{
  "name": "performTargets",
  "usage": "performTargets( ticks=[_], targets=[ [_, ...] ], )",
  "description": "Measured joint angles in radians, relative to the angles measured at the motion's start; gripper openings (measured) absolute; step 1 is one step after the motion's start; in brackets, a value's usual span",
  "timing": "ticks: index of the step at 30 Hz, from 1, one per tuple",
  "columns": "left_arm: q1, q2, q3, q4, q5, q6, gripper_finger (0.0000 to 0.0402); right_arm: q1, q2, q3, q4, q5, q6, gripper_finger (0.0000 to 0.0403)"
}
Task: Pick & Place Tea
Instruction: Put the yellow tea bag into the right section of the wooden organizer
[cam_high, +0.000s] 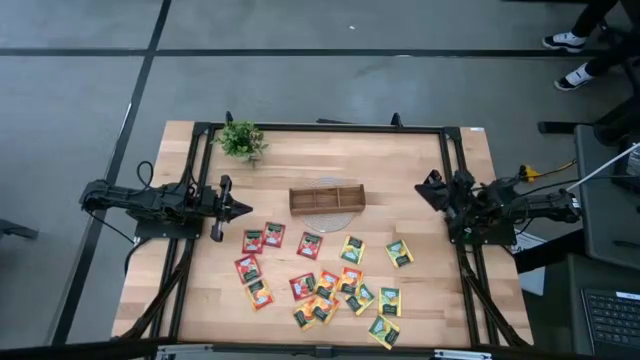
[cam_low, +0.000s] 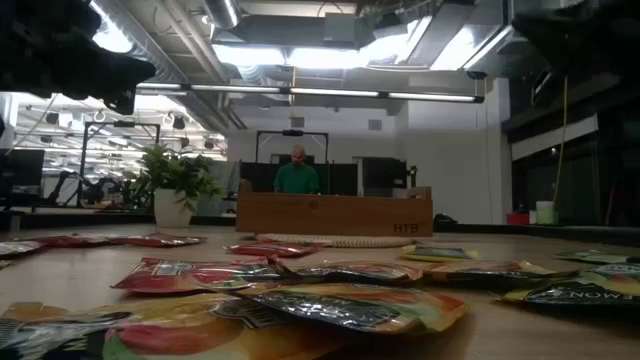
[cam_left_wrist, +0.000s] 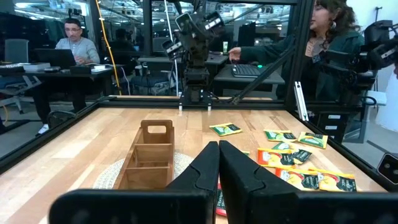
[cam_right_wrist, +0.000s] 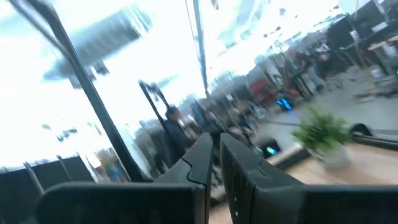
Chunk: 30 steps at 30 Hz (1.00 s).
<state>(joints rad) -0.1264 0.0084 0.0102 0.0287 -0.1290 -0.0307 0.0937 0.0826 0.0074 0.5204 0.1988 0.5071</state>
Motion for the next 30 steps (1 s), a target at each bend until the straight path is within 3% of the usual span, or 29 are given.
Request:
performTargets(
  ticks=[6, 18, 25, 30],
  targets=[
    [0.0, 0.0, 0.0, 0.0, 0.0, 0.0, 0.0009, 0.0, 0.001, 0.028, 0.061, 0.0, 0.041, 0.0035],
    [0.0, 0.0, 0.0, 0.0, 0.0, 0.0, 0.001, 0.0, 0.031, 0.27, 0.009, 0.002, -0.038, 0.0035],
    [0.0, 0.0, 0.0, 0.0, 0.0, 0.0, 0.0007, 0.0, 0.182, 0.44, -0.184, 0.002, -0.04, 0.0035],
    [0.0, 0.0, 0.0, 0.0, 0.0, 0.0, 0.001, 0.0, 0.312, 0.531, -0.268, -0.066, -0.038, 0.0035]
  ],
)
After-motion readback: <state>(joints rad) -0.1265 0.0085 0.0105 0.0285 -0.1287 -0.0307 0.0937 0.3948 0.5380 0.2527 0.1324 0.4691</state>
